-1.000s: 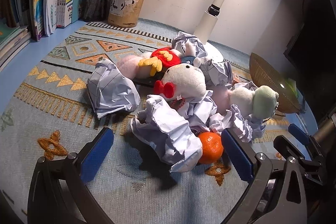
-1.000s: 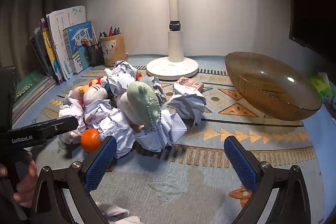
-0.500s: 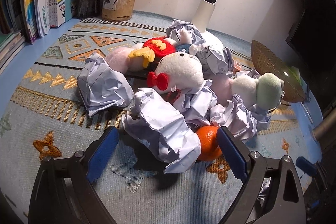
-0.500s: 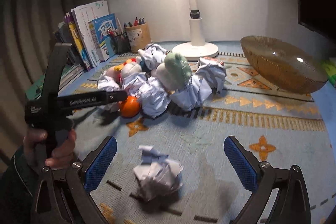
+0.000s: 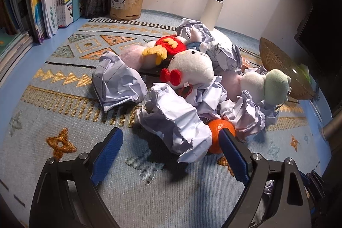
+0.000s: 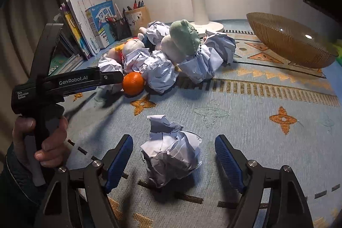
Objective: Organize objects
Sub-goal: 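Close the right gripper on a crumpled white paper ball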
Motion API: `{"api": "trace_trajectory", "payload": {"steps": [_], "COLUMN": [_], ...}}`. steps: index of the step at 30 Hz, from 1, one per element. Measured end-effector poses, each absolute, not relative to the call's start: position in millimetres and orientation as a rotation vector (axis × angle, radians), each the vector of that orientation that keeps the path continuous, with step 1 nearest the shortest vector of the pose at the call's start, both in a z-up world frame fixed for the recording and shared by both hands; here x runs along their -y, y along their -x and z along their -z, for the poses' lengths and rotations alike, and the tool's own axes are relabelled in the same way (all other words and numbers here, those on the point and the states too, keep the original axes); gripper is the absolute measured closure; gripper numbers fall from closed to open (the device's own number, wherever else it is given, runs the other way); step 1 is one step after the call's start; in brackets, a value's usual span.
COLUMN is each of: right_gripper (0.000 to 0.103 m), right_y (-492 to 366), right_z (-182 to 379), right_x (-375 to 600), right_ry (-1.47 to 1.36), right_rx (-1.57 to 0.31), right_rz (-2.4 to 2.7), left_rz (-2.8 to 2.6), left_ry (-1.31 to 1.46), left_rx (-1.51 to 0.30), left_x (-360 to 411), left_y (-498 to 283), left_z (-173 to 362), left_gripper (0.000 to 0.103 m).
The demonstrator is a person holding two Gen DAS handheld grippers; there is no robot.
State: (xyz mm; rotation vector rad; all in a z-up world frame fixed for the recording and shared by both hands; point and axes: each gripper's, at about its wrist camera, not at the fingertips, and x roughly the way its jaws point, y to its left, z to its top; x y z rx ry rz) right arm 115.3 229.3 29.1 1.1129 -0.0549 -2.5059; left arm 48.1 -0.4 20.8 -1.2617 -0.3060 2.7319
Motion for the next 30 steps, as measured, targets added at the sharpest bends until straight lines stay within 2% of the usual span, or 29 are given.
{"api": "trace_trajectory", "payload": {"steps": [4, 6, 23, 26, 28, 30], "right_gripper": [0.024, 0.024, 0.025, 0.033, 0.035, 0.044], "right_y": [-117, -118, -117, -116, -116, -116], "right_z": [-30, -32, -30, -29, -28, -27], "right_x": [-226, -226, -225, -224, -222, -222], "right_ry": [-1.101, -1.096, -1.099, -1.103, -1.108, -1.107], "right_rx": [0.04, 0.041, 0.047, 0.038, 0.036, 0.038], "right_rz": [2.511, 2.516, 2.527, 2.524, 2.523, 2.522], "left_rz": [-2.738, -2.743, -2.786, -2.779, -2.772, -2.762], "left_ry": [1.247, 1.237, 1.206, 1.21, 1.208, 1.199], "left_rx": [0.266, 0.247, 0.199, 0.219, 0.231, 0.246], "left_x": [-6, -9, -15, -13, -13, -12], "left_y": [-46, -47, -50, -50, -50, -51], "left_z": [-22, -21, -21, -21, -20, -20], "left_gripper": [0.014, 0.02, 0.02, 0.02, 0.024, 0.034]}}
